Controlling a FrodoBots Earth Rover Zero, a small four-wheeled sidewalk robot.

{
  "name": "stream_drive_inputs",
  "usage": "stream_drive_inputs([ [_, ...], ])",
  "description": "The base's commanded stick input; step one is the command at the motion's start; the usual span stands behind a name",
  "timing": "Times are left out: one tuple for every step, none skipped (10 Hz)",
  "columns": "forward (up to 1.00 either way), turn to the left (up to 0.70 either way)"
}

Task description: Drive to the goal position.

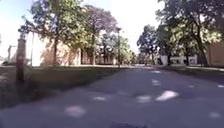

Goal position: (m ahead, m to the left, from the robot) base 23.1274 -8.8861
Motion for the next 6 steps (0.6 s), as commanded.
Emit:
stream_drive_inputs([
  [0.45, -0.27],
  [0.45, -0.27],
  [0.45, -0.27],
  [0.45, -0.27],
  [0.45, -0.27],
  [0.45, -0.27],
])
